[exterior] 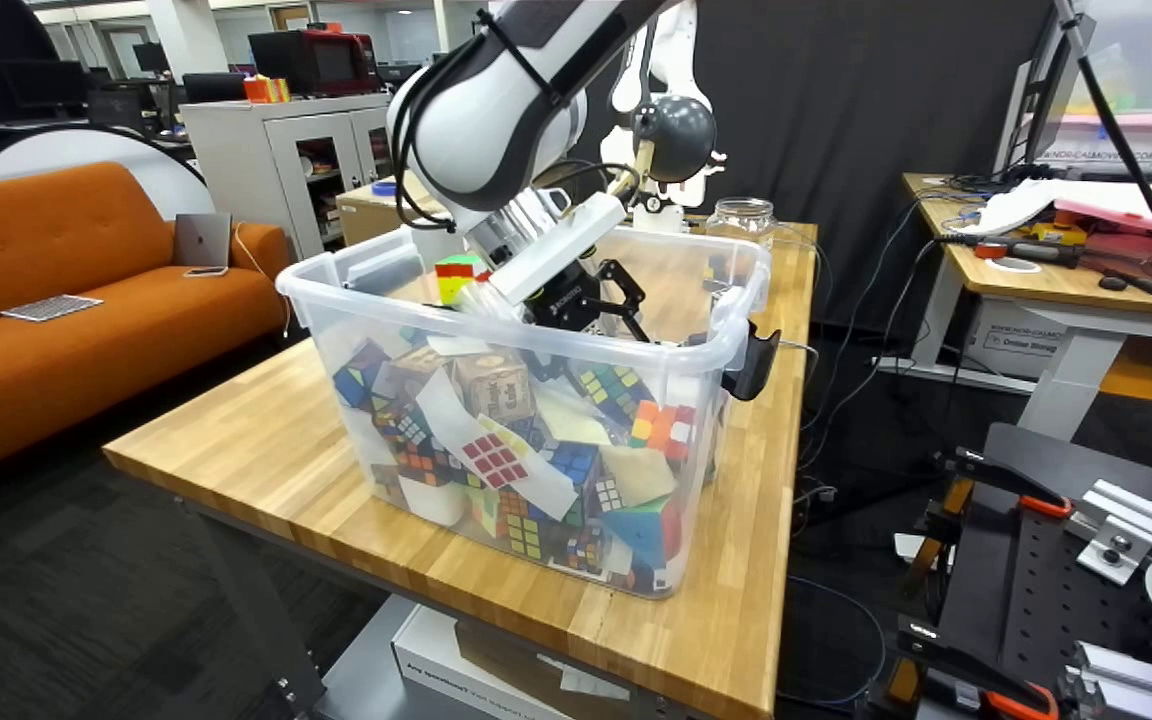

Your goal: Remove one Rubik's cube from the container on the left and put it on the table

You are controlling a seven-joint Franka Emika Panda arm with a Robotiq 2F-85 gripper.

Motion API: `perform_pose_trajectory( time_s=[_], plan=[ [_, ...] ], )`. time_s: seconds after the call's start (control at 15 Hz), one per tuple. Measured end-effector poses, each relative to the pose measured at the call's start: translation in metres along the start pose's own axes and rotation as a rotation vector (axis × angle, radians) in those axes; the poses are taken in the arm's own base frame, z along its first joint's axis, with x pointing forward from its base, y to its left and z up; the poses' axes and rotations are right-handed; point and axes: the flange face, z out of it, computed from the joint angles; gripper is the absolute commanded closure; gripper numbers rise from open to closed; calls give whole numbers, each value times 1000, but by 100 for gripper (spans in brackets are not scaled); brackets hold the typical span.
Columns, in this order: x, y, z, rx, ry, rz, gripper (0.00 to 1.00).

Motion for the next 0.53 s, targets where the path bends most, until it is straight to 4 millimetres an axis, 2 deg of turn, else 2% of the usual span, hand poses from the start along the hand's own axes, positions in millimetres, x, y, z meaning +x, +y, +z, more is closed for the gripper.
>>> perform_pose_trajectory(
  time_s=[0.53],
  plan=[
    [0, 0, 4, 0, -24, 1, 0]
  ],
)
